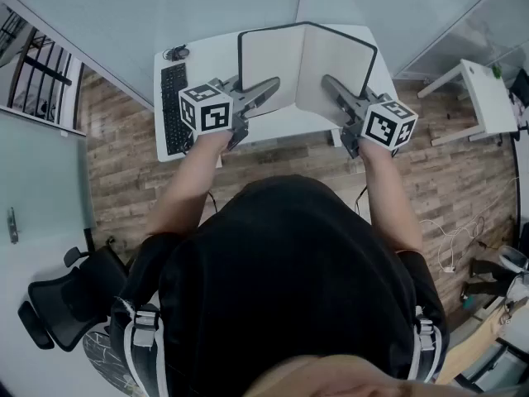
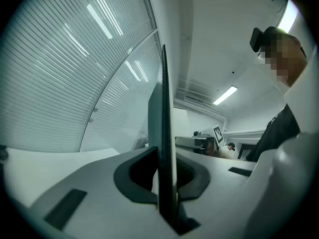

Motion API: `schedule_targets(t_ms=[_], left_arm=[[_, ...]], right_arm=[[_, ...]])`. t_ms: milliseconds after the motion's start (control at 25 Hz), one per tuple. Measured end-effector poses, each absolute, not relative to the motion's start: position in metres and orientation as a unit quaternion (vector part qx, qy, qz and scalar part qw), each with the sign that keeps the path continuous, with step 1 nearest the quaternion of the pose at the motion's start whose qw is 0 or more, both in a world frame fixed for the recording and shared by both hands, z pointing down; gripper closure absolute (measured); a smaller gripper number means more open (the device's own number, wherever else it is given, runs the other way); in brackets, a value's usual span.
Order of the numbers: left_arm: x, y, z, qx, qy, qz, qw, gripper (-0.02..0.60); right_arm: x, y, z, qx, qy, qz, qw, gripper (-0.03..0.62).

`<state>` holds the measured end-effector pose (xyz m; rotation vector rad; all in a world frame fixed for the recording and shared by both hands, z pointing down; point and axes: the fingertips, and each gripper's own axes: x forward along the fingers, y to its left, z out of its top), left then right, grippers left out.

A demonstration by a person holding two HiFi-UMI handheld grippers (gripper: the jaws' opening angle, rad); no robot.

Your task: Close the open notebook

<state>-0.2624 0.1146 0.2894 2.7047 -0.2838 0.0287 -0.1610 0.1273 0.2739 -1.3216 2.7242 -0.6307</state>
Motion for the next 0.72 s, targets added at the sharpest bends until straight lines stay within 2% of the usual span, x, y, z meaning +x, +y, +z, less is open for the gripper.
schedule_targets(t_ms=[720], left_arm=[[-0.287,0.122,0.296,0.971,-0.106,0.011,0.214,0.537]], right_arm=[[-0.187,0.135,0.282,-0.432,0.88,-0.197,0.017,0.526]])
